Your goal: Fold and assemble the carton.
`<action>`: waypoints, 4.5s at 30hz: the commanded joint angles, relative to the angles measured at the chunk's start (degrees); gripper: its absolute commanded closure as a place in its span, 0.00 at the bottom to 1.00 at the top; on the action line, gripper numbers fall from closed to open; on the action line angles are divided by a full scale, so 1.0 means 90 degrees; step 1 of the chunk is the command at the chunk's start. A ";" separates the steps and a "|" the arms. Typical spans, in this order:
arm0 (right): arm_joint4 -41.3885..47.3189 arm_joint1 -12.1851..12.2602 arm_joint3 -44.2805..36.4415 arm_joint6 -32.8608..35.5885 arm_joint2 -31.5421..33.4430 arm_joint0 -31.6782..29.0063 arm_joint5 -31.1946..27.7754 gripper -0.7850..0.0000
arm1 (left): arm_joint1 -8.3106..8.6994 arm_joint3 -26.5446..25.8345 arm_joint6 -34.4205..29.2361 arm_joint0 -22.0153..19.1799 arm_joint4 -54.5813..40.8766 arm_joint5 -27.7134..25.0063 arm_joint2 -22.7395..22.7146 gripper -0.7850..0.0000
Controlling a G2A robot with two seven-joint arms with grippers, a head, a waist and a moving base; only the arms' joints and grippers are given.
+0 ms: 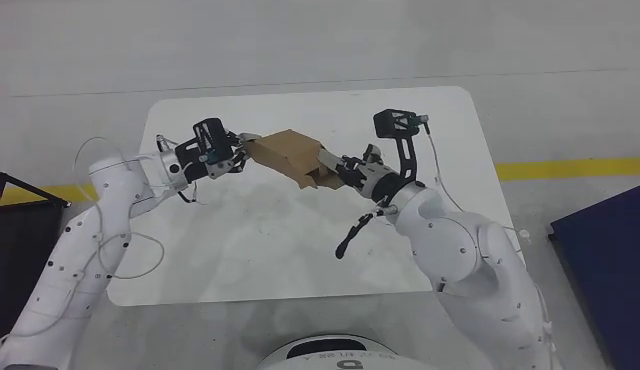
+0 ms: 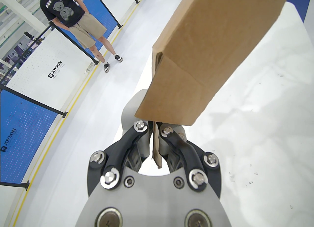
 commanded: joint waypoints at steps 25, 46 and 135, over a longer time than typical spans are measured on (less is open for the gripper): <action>-0.0142 -0.0083 -0.0120 0.0120 -0.0749 0.0134 0.0038 0.26 | -0.0091 0.0009 -0.0552 -0.0090 0.0005 0.0436 0.0119 1.00; -0.0084 -0.0310 0.0396 -0.0449 -0.1491 0.0648 0.0357 0.09 | -0.0208 0.0075 -0.0668 -0.0284 0.0278 0.0833 0.0366 1.00; 0.2949 -0.1078 0.1548 -0.4994 -0.1635 -0.0045 -0.2499 0.00 | -0.0383 0.0153 -0.1539 -0.0313 -0.0599 0.0355 0.0317 1.00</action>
